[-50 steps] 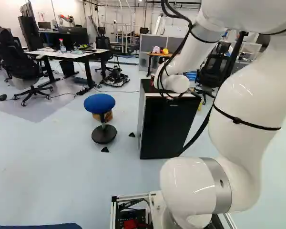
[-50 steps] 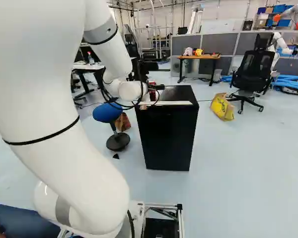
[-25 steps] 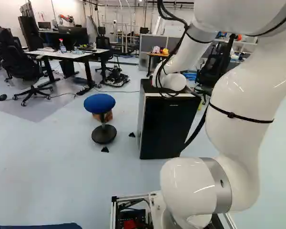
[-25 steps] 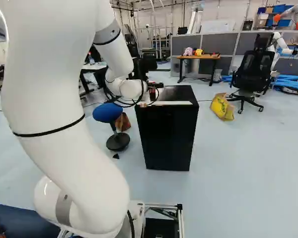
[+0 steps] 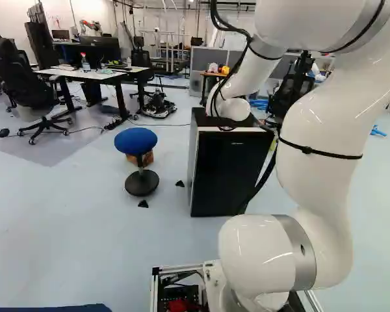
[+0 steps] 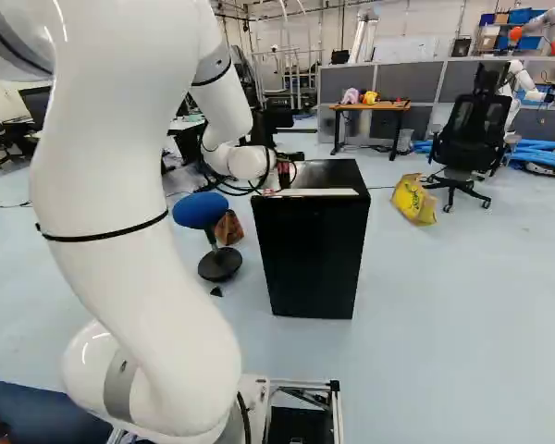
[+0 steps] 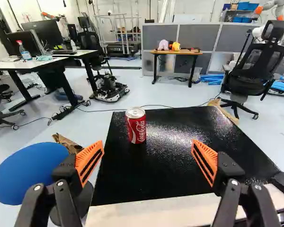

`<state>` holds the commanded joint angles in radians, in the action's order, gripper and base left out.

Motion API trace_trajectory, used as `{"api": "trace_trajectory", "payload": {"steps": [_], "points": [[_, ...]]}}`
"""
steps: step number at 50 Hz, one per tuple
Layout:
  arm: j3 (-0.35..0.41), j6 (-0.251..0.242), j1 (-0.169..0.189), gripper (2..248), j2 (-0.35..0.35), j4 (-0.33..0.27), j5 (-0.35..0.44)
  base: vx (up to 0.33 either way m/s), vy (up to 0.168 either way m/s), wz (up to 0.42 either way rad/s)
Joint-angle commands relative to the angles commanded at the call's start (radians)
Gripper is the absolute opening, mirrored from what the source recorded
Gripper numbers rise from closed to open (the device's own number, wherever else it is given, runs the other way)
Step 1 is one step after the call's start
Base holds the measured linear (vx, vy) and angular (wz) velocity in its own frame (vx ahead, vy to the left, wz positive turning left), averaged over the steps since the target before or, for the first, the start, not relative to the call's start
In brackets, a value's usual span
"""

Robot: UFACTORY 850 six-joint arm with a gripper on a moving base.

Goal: Grab a drink from the fridge

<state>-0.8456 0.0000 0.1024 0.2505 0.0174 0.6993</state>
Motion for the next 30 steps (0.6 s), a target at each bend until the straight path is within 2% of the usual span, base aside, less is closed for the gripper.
{"api": "trace_trajectory", "payload": {"steps": [30], "points": [[-0.097, 0.0, -0.005, 247, 0.083, 0.0, -0.055, 0.0, 0.0, 0.0]]}}
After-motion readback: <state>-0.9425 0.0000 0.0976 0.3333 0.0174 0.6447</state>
